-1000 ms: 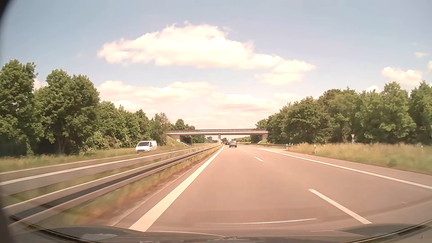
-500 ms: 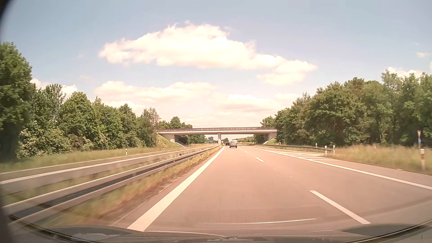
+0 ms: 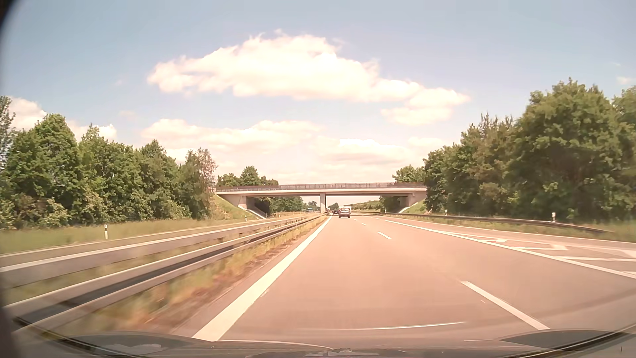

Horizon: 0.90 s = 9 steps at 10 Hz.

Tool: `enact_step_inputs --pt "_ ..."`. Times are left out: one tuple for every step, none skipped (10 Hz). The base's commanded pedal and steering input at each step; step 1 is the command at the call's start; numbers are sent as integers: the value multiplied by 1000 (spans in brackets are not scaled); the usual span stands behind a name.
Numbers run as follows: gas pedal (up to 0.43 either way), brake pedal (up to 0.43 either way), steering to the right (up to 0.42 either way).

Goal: Follow the waypoints while adhering to traffic rules and regulations

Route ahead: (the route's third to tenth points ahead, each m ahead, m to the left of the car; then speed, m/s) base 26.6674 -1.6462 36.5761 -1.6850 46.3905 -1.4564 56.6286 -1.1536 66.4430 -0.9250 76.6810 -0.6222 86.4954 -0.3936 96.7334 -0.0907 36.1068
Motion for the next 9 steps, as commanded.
enact_step_inputs --pt "299 12 -4" --pt "299 12 -3" --pt "311 12 -3" --pt "311 6 -2" --pt "311 12 -2" --pt "311 12 -2" --pt "319 12 -2" --pt "319 12 -2" --pt "319 12 -2"
